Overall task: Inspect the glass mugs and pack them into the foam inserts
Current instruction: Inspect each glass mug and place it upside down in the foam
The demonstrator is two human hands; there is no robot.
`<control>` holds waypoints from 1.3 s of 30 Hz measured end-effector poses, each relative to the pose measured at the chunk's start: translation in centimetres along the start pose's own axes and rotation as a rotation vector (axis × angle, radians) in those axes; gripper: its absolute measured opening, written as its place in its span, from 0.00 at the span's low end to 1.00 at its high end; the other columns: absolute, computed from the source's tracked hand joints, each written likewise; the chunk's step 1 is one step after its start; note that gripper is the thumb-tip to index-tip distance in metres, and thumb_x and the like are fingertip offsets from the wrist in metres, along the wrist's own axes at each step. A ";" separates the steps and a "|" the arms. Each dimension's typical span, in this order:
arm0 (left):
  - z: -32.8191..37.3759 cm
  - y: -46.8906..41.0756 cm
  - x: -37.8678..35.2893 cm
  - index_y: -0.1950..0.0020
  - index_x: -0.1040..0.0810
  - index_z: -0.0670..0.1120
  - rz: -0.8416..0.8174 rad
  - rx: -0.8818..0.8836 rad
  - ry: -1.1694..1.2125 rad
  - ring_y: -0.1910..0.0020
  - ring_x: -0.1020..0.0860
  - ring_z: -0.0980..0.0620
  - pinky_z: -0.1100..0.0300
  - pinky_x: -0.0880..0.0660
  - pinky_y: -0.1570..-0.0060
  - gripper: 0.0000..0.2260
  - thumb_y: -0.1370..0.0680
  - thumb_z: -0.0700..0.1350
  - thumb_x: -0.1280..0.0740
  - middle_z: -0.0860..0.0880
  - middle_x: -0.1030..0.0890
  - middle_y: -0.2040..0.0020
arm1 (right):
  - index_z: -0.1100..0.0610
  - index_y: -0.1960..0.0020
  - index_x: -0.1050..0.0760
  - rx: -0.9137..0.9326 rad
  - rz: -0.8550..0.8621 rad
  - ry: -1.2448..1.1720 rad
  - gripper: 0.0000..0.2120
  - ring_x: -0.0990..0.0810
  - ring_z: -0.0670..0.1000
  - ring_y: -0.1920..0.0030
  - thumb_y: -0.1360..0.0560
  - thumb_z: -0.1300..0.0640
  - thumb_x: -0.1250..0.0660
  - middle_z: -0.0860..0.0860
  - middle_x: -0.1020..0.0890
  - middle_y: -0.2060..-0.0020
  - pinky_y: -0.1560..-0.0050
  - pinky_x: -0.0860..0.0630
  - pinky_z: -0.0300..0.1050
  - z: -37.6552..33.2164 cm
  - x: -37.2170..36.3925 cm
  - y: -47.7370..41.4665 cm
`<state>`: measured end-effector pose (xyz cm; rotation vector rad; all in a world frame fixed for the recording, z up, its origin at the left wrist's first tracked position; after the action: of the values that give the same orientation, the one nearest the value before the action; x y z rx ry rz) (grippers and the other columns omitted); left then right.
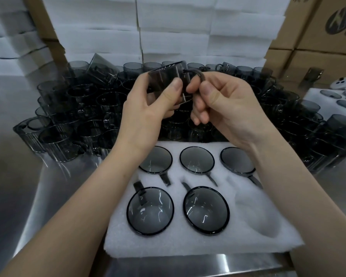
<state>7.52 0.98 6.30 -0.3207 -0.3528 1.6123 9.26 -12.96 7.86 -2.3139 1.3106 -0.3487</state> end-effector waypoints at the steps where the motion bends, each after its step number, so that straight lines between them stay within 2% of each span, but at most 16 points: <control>1: -0.1 0.0 -0.1 0.42 0.25 0.46 -0.007 0.026 0.026 0.52 0.15 0.48 0.50 0.19 0.48 0.17 0.26 0.55 0.34 0.45 0.16 0.49 | 0.58 0.52 0.22 0.026 0.017 0.062 0.07 0.31 0.46 0.75 0.21 0.62 0.39 0.49 0.26 0.71 0.67 0.28 0.44 -0.2 0.1 0.0; 4: -0.4 -0.1 -0.4 0.40 0.25 0.42 -0.049 0.084 0.097 0.54 0.15 0.47 0.53 0.19 0.52 0.21 0.25 0.56 0.37 0.42 0.17 0.47 | 0.55 0.53 0.20 0.088 0.077 0.229 0.09 0.33 0.46 0.76 0.21 0.61 0.38 0.44 0.25 0.73 0.69 0.31 0.46 -0.5 0.4 -0.1; 6: -0.5 -0.2 -0.6 0.39 0.26 0.41 -0.077 0.103 0.114 0.54 0.15 0.46 0.54 0.19 0.53 0.22 0.25 0.56 0.37 0.41 0.17 0.48 | 0.51 0.57 0.19 0.077 0.080 0.205 0.12 0.33 0.46 0.75 0.20 0.58 0.39 0.43 0.26 0.74 0.68 0.31 0.45 -0.3 0.4 -0.1; 10: -0.6 -0.3 -0.6 0.40 0.29 0.45 -0.071 0.029 0.021 0.48 0.17 0.46 0.54 0.20 0.49 0.18 0.27 0.50 0.31 0.46 0.18 0.48 | 0.50 0.69 0.25 -0.146 0.061 -0.037 0.21 0.33 0.47 0.72 0.19 0.50 0.45 0.48 0.30 0.71 0.65 0.31 0.42 1.1 0.2 -0.4; 12: -0.5 -0.3 -0.5 0.41 0.30 0.48 -0.062 -0.032 -0.081 0.47 0.18 0.51 0.53 0.21 0.45 0.21 0.30 0.49 0.28 0.51 0.18 0.50 | 0.52 0.72 0.31 -0.242 0.100 -0.041 0.24 0.33 0.48 0.72 0.18 0.48 0.46 0.46 0.32 0.74 0.64 0.33 0.43 1.7 0.5 -0.4; 14: -0.4 -0.2 -0.6 0.42 0.31 0.51 -0.062 -0.063 -0.156 0.49 0.18 0.52 0.48 0.22 0.43 0.24 0.33 0.52 0.24 0.52 0.17 0.51 | 0.53 0.74 0.34 -0.280 0.164 0.045 0.26 0.32 0.49 0.72 0.19 0.44 0.44 0.46 0.33 0.77 0.63 0.32 0.44 2.0 1.1 -0.3; 16: -0.4 -0.2 -0.5 0.44 0.31 0.53 -0.041 -0.068 -0.186 0.50 0.17 0.52 0.45 0.22 0.43 0.26 0.36 0.57 0.25 0.51 0.16 0.52 | 0.52 0.76 0.31 -0.246 0.229 0.152 0.26 0.30 0.50 0.71 0.22 0.42 0.41 0.48 0.30 0.77 0.62 0.29 0.44 1.8 1.6 -0.2; 19: -0.4 -0.2 -0.1 0.46 0.31 0.54 0.020 -0.066 -0.218 0.51 0.17 0.53 0.46 0.22 0.44 0.25 0.37 0.60 0.25 0.51 0.15 0.53 | 0.52 0.67 0.26 -0.070 0.296 0.332 0.16 0.26 0.48 0.72 0.24 0.46 0.36 0.46 0.24 0.72 0.67 0.25 0.42 0.5 2.0 0.0; 22: -0.2 -0.1 0.0 0.47 0.30 0.54 0.058 -0.063 -0.267 0.53 0.17 0.58 0.49 0.21 0.46 0.25 0.38 0.62 0.25 0.54 0.15 0.56 | 0.52 0.62 0.28 0.036 0.279 0.519 0.11 0.30 0.47 0.79 0.23 0.49 0.34 0.45 0.28 0.77 0.75 0.33 0.39 -0.4 1.6 0.2; 25: 0.2 0.1 0.1 0.49 0.29 0.53 0.089 -0.079 -0.295 0.55 0.18 0.63 0.61 0.22 0.50 0.26 0.38 0.63 0.24 0.60 0.16 0.57 | 0.48 0.63 0.29 0.087 0.319 0.605 0.11 0.34 0.44 0.77 0.23 0.47 0.36 0.44 0.31 0.77 0.72 0.38 0.39 -0.8 1.4 0.3; 27: 0.5 0.1 0.2 0.50 0.28 0.53 0.120 -0.096 -0.294 0.57 0.20 0.67 0.70 0.26 0.56 0.25 0.39 0.62 0.24 0.63 0.18 0.57 | 0.47 0.63 0.29 0.112 0.349 0.626 0.11 0.34 0.44 0.75 0.22 0.50 0.37 0.43 0.31 0.77 0.69 0.37 0.41 -1.0 1.3 0.3; 28: 0.6 0.1 0.3 0.50 0.27 0.53 0.133 -0.100 -0.286 0.58 0.21 0.67 0.72 0.27 0.58 0.24 0.39 0.62 0.24 0.62 0.18 0.58 | 0.47 0.63 0.29 0.119 0.351 0.631 0.11 0.34 0.45 0.75 0.22 0.50 0.38 0.44 0.31 0.77 0.68 0.36 0.42 -1.0 1.2 0.3; 30: 0.7 0.0 0.4 0.50 0.25 0.51 0.155 -0.097 -0.254 0.58 0.21 0.65 0.70 0.26 0.57 0.24 0.38 0.61 0.23 0.59 0.18 0.57 | 0.49 0.61 0.30 0.127 0.336 0.625 0.10 0.33 0.47 0.75 0.21 0.52 0.39 0.45 0.31 0.76 0.68 0.34 0.44 -1.0 1.0 0.4; 35: 0.3 -0.1 0.7 0.50 0.25 0.51 0.178 -0.038 -0.180 0.53 0.18 0.57 0.54 0.20 0.48 0.26 0.41 0.62 0.24 0.54 0.16 0.54 | 0.52 0.55 0.31 0.102 0.202 0.558 0.06 0.28 0.47 0.73 0.20 0.60 0.41 0.47 0.28 0.72 0.67 0.30 0.41 -0.9 0.3 0.3; 37: 0.1 -0.1 0.7 0.47 0.24 0.50 0.163 -0.012 -0.152 0.52 0.17 0.56 0.49 0.20 0.48 0.25 0.39 0.59 0.23 0.53 0.16 0.53 | 0.52 0.54 0.31 0.077 0.157 0.540 0.05 0.26 0.47 0.72 0.21 0.61 0.40 0.47 0.27 0.69 0.65 0.28 0.40 -0.8 0.1 0.3; 39: 0.1 0.0 0.7 0.44 0.23 0.49 0.146 -0.005 -0.137 0.51 0.17 0.55 0.48 0.20 0.48 0.23 0.35 0.57 0.24 0.52 0.16 0.52 | 0.54 0.54 0.31 0.071 0.150 0.509 0.05 0.26 0.48 0.73 0.22 0.62 0.39 0.47 0.26 0.71 0.65 0.28 0.40 -0.8 0.2 0.3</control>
<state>7.48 1.64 6.41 -0.2449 -0.4461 1.7818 8.81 -13.47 8.35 -2.1248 1.6597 -0.9634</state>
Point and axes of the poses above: each hand's wrist, its own y-axis away from the middle knuckle, its own x-axis out of the back of the hand, z = x × y, the point moved 6 cm from there along -y, towards the middle knuckle
